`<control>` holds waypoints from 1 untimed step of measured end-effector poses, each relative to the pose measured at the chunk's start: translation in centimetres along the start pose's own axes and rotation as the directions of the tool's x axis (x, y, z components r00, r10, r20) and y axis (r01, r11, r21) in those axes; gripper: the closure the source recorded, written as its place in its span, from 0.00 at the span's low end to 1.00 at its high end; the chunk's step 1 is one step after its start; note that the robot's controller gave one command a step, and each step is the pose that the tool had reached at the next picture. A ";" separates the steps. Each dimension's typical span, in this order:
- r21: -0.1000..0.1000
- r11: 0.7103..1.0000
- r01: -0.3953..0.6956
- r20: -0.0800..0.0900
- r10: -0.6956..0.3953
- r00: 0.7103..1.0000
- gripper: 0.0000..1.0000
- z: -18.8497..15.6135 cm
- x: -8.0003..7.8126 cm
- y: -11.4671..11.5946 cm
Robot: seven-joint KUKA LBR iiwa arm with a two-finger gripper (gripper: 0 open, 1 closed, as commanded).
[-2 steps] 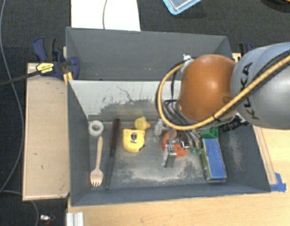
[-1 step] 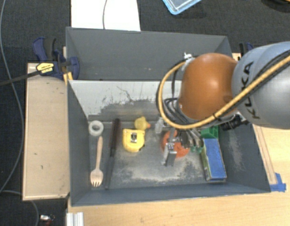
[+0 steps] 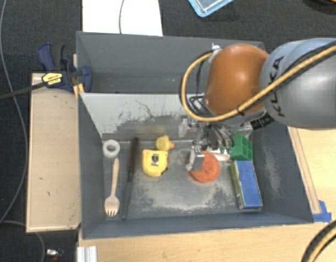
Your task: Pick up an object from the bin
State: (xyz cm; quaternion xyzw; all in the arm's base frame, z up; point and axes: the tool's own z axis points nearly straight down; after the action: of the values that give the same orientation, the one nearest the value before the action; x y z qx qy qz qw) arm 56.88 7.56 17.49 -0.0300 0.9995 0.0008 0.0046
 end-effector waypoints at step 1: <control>0.000 1.000 -0.025 -0.006 0.025 1.000 0.00 4.0 -1.8 -2.6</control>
Offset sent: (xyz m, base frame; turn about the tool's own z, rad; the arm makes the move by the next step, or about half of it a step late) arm 0.0203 -0.0905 -0.0883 0.1413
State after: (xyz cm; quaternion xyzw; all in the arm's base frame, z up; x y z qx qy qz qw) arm 58.87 5.11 13.50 -0.0176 0.9998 0.0010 0.0016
